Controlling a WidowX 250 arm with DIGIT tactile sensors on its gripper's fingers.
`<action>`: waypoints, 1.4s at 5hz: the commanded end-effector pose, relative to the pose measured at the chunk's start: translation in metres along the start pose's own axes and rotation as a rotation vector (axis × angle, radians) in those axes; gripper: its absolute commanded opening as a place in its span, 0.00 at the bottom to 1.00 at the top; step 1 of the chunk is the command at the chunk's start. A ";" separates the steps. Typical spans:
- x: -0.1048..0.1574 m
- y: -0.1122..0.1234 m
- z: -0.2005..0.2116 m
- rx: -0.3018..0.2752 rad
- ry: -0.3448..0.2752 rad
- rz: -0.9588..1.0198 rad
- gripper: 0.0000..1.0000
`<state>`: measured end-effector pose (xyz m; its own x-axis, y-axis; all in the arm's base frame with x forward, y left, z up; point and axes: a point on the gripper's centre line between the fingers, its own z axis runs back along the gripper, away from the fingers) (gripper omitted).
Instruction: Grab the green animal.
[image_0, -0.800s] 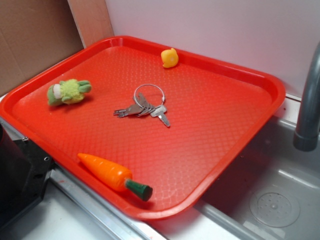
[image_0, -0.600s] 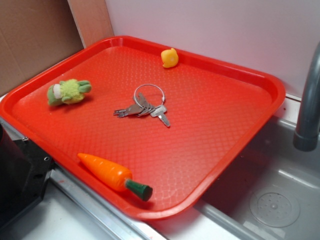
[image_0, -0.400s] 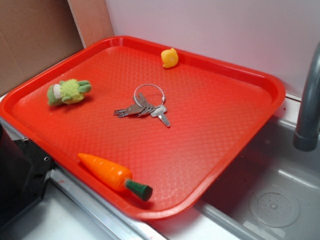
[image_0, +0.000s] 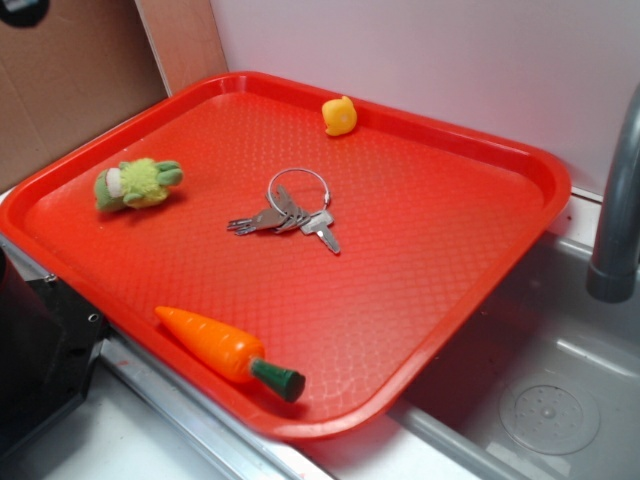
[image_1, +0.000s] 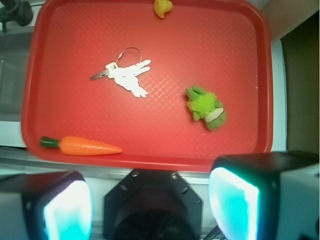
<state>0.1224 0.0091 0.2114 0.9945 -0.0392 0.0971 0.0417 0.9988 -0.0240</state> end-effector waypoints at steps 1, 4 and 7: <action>0.000 0.035 -0.028 -0.051 -0.093 -0.218 1.00; 0.014 0.071 -0.099 -0.018 -0.123 -0.406 1.00; 0.038 0.089 -0.182 0.050 0.000 -0.447 1.00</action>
<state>0.1714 0.0890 0.0253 0.8873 -0.4565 0.0662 0.4551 0.8897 0.0359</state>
